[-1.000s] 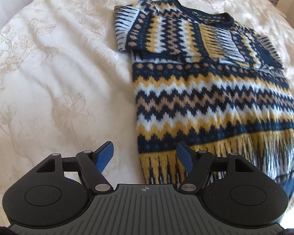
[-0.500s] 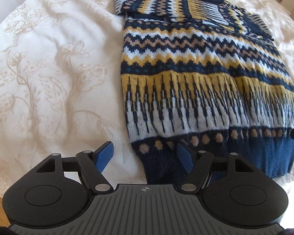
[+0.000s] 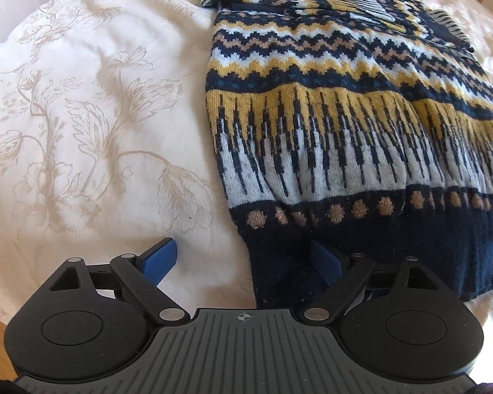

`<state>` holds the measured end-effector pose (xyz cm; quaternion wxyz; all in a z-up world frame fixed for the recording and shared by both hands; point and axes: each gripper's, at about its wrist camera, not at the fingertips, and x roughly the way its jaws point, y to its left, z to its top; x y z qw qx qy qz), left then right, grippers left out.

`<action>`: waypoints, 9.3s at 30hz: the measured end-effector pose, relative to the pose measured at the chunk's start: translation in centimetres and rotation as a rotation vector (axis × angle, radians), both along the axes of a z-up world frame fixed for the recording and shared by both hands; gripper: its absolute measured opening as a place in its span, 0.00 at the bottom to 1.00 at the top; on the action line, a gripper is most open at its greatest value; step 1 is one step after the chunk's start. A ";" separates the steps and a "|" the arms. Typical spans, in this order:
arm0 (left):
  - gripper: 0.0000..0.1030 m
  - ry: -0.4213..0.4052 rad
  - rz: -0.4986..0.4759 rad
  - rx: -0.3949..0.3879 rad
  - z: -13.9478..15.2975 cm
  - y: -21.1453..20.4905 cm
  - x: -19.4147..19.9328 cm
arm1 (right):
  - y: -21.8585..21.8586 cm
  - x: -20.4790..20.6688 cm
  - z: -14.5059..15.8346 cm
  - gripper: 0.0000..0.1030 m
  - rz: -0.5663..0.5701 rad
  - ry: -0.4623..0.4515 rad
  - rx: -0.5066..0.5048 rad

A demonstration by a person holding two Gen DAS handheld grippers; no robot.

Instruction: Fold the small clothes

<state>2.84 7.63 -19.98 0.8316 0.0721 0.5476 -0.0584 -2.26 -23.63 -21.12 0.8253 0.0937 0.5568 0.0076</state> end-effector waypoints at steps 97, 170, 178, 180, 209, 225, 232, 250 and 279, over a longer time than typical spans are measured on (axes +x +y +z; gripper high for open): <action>0.06 -0.250 -0.086 -0.287 8.1 -4.3 33.3 | -9.7 29.4 6.3 0.12 -0.417 -0.265 0.292; 0.44 -0.162 -0.159 0.013 4.1 -7.5 39.8 | -6.3 38.2 3.1 0.58 -0.091 -0.180 -0.151; 0.62 -0.129 -0.092 0.004 7.6 -6.5 36.4 | -4.6 35.2 6.9 0.72 -0.102 -0.258 -0.185; 0.62 -0.102 -0.095 -0.018 7.8 -6.6 34.8 | -3.2 34.3 7.3 0.72 -0.075 -0.254 -0.179; 0.86 0.068 -0.137 0.075 2.4 -6.5 28.7 | 5.8 30.5 1.9 0.98 0.076 -0.012 -0.268; 1.00 0.155 0.024 -0.107 0.5 -2.7 29.8 | 3.4 29.8 0.3 1.00 0.062 -0.064 -0.173; 0.99 0.174 0.038 -0.122 1.7 -2.9 30.4 | 1.6 29.3 0.5 1.00 0.090 -0.087 -0.108; 0.91 0.032 -0.102 -0.052 6.7 -12.2 26.7 | -10.1 22.8 6.9 0.99 -0.115 -0.162 0.099; 1.00 0.156 -0.054 0.027 0.5 -14.1 29.7 | -16.4 27.1 -1.3 1.00 -0.154 -0.107 0.615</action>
